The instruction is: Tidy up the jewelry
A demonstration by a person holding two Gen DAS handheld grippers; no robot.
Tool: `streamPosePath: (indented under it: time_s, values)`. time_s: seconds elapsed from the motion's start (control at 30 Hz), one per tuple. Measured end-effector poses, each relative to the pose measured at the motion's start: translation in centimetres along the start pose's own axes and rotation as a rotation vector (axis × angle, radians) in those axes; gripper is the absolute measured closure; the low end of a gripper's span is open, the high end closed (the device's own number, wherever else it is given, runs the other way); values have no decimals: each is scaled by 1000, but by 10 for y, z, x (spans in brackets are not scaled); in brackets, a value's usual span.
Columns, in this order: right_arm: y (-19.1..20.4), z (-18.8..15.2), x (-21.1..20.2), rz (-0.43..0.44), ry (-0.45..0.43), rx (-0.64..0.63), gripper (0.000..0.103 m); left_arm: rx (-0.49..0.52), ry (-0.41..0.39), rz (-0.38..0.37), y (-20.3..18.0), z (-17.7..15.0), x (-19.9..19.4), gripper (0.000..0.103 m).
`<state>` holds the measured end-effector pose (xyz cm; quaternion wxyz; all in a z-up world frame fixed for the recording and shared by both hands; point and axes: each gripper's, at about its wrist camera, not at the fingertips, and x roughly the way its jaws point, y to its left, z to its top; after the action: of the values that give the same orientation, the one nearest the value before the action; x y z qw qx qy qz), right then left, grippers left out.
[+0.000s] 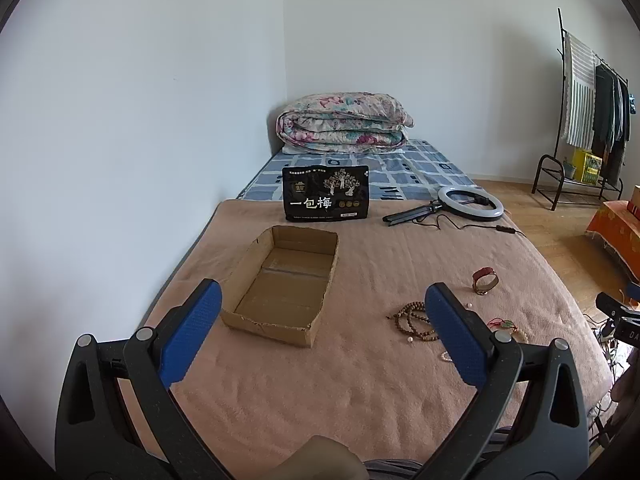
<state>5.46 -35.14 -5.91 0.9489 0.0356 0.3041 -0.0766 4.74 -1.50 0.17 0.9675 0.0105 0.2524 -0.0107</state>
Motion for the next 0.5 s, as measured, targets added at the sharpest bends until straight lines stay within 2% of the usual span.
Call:
streamPosePath:
  time_s: [0.3,0.5]
  values:
    - [1,-4,8,10,-14,-26,0,27,28,-23,-3,-2,24,0]
    - [-1,-5,26,50,17,-36,0,89,66,-48,-14,-6,54,0]
